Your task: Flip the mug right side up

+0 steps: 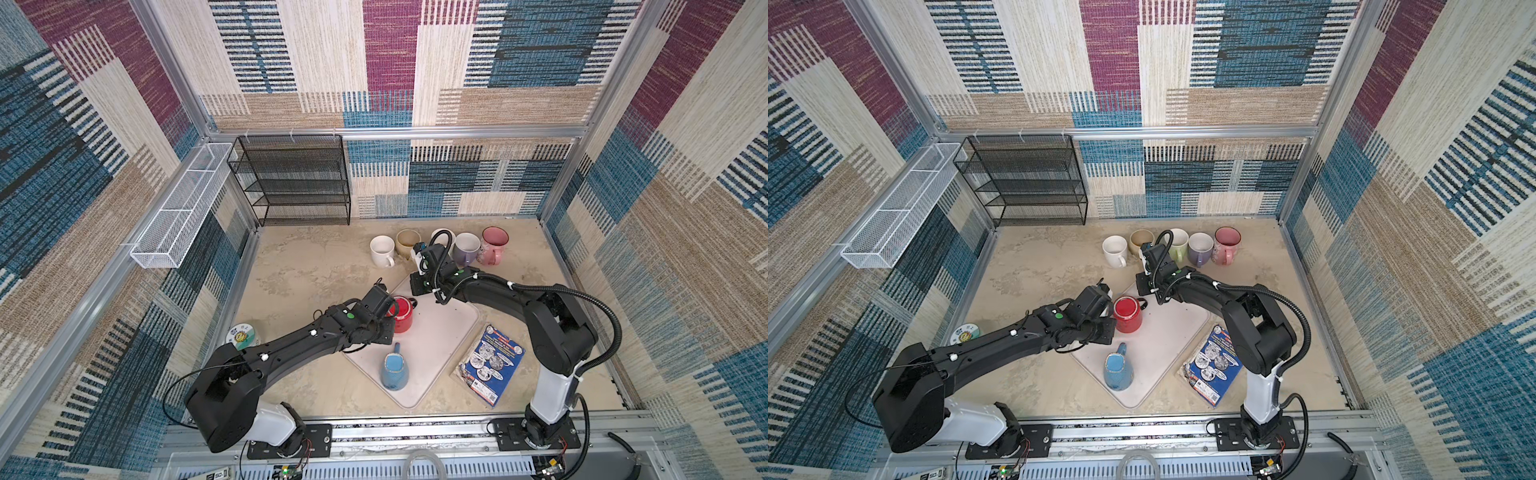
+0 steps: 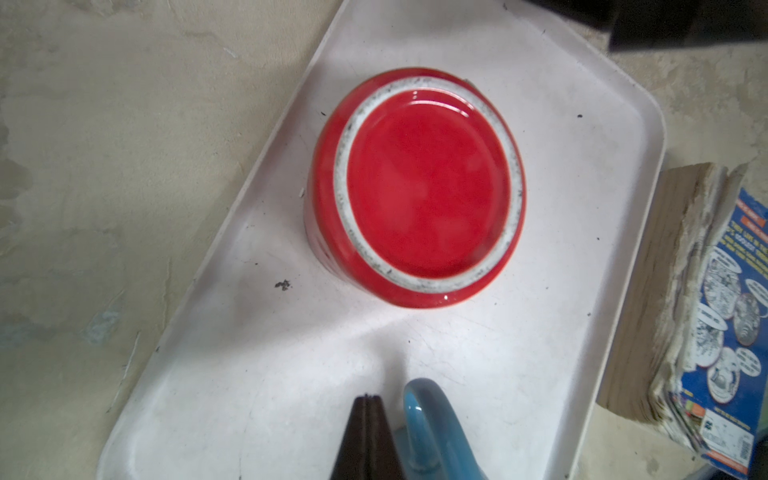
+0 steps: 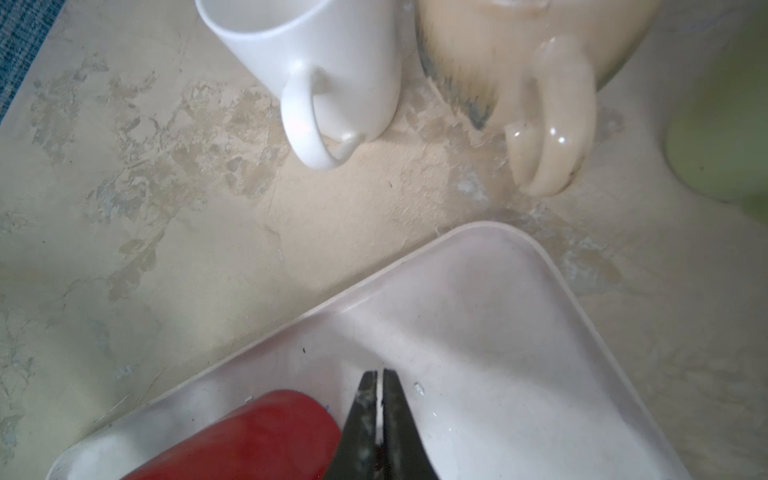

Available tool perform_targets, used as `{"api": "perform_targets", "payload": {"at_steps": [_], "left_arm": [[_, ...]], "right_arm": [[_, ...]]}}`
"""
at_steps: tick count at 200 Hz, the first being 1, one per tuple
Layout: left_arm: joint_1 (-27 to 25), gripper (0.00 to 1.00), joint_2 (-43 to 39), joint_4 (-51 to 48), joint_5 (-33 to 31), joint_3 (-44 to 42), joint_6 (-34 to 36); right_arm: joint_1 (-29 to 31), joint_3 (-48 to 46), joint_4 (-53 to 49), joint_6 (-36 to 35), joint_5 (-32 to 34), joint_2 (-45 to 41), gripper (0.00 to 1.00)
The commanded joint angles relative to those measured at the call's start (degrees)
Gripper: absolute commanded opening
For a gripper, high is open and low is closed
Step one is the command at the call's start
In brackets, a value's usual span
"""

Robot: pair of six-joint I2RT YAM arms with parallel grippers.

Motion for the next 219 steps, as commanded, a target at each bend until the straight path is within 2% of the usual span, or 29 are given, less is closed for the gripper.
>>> {"api": "perform_targets", "payload": {"at_steps": [1, 17, 94, 137, 188, 219], "left_arm": [[0.0, 0.0, 0.6, 0.9, 0.7, 0.3, -0.4], [0.0, 0.0, 1.4, 1.2, 0.7, 0.7, -0.3], [0.1, 0.0, 4.5, 2.2, -1.9, 1.7, 1.3], [0.8, 0.0, 6.0, 1.8, -4.3, 3.0, 2.3], [2.8, 0.0, 5.4, 2.9, -6.2, 1.6, 2.8], [3.6, 0.0, 2.6, 2.1, -6.2, 0.4, 2.9]], "right_arm": [[0.2, -1.2, 0.1, -0.6, -2.1, -0.2, 0.1], [1.1, -2.6, 0.1, -1.4, -4.1, -0.6, 0.1], [5.2, -13.1, -0.8, -0.4, -1.8, -9.8, 0.07], [8.3, -18.4, 2.9, 0.9, -6.0, -14.5, 0.07], [10.4, -18.2, 2.8, 1.6, -5.8, -14.6, 0.07], [10.6, -14.5, -2.7, 1.5, 0.5, -15.5, 0.22]]}}
